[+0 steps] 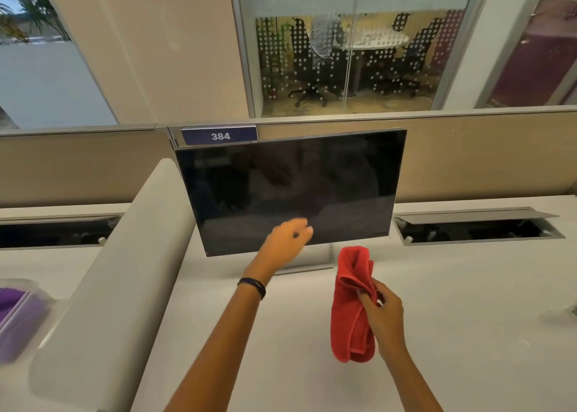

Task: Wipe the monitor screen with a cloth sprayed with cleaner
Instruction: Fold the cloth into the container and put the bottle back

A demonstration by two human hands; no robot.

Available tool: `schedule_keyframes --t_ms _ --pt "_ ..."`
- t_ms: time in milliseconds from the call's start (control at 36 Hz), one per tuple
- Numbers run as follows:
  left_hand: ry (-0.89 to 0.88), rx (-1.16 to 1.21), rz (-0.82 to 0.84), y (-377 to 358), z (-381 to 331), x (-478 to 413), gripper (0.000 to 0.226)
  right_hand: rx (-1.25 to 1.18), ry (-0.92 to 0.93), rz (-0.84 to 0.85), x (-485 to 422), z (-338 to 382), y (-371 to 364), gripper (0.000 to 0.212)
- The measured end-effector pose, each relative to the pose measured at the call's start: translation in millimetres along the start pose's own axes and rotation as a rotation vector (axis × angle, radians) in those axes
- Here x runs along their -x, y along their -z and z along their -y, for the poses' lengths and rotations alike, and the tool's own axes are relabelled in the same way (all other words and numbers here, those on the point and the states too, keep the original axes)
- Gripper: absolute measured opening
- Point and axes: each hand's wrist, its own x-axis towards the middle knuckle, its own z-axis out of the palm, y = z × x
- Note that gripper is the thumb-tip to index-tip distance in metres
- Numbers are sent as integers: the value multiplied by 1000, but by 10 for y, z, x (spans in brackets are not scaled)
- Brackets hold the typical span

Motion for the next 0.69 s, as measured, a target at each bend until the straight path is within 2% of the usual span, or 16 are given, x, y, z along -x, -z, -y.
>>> schedule_keyframes --t_ms 28,83,111,167,306,417,528,694 --pt "65 16 138 -91 -5 92 22 -8 3 -3 52 24 22 16" --pt "196 88 412 -272 -19 290 44 -12 13 -20 145 69 79 16" --pt "223 103 500 -371 -20 376 54 -9 19 -31 193 83 116 17" --pt "212 145 569 -556 -44 537 62 -5 46 -49 297 103 197 18" --pt "105 271 526 -886 -198 841 55 47 145 -64 519 160 405 21" --pt "25 306 405 -1059 -327 1008 47 79 173 -33 640 214 532 29" --pt "-9 346 280 -1207 -423 1152 50 84 230 27 794 270 644 32" --pt "-72 416 143 -1368 -463 1316 44 39 264 40 991 366 827 20"
